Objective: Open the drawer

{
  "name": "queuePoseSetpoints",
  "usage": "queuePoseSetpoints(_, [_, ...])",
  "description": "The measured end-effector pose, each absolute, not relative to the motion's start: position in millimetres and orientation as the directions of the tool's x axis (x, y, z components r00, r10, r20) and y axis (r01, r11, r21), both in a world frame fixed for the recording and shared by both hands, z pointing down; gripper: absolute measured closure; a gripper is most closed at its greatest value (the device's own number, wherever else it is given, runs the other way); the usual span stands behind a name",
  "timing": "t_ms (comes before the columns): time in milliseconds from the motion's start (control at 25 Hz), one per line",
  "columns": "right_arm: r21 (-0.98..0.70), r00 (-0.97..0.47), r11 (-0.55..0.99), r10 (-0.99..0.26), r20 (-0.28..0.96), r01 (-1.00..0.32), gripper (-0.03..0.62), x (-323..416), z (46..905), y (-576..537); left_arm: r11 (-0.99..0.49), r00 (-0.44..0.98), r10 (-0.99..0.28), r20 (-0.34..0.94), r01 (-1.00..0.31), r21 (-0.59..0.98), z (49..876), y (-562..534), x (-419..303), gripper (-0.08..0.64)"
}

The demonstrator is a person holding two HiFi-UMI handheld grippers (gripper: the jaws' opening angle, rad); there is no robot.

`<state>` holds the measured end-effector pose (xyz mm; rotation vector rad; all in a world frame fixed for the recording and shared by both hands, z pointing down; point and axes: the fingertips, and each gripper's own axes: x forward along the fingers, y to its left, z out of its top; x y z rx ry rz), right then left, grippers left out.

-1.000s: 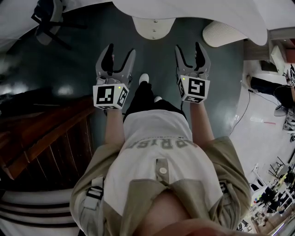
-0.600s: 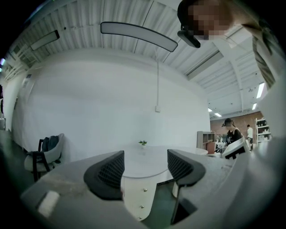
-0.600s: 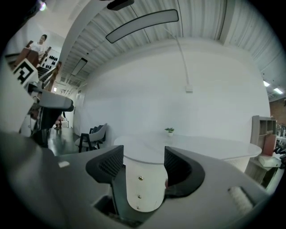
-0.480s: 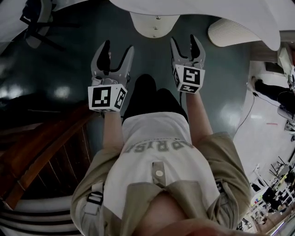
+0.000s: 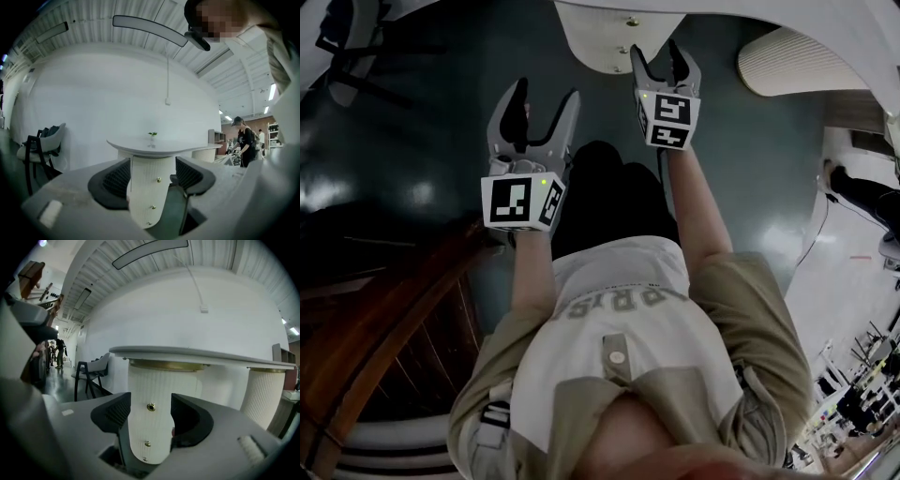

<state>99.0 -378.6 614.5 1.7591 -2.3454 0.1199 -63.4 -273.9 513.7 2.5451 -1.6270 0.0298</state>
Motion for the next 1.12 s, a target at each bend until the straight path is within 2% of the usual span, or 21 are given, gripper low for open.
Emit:
queuePoseSetpoints(280, [0.080, -0.260, 0.286, -0.936, 0.238, -0.955, 0.331, 76, 676, -436, -0.410, 0.417, -0.903, 0.103, -0.908, 0.081, 577, -297, -72, 0.252])
queuePoseSetpoints(520, [0.096, -0.234, 0.261, -0.946, 0.223, -0.961, 0.357, 69, 690, -461, -0.402, 0.407, -0.908, 0.095, -0.913, 0.066, 597, -325, -77, 0.252])
queuePoseSetpoints(720, [0.130, -0.176, 0.207, -0.959, 0.221, -0.970, 0.409, 69, 689, -470, -0.405, 0.410, -0.909, 0.081, -0.912, 0.069, 596, -333, -77, 0.252])
queuePoseSetpoints(800, [0.120, -0.149, 0.179, -0.964, 0.221, -0.977, 0.472, 73, 688, -472, -0.406, 0.411, -0.909, 0.075, -0.911, 0.068, 594, -334, -77, 0.252])
queuePoseSetpoints(1120, [0.039, -0.179, 0.194, -0.952, 0.247, -0.980, 0.486, 73, 691, -471, -0.393, 0.397, -0.914, 0.082, -0.917, 0.066, 590, -330, -84, 0.252])
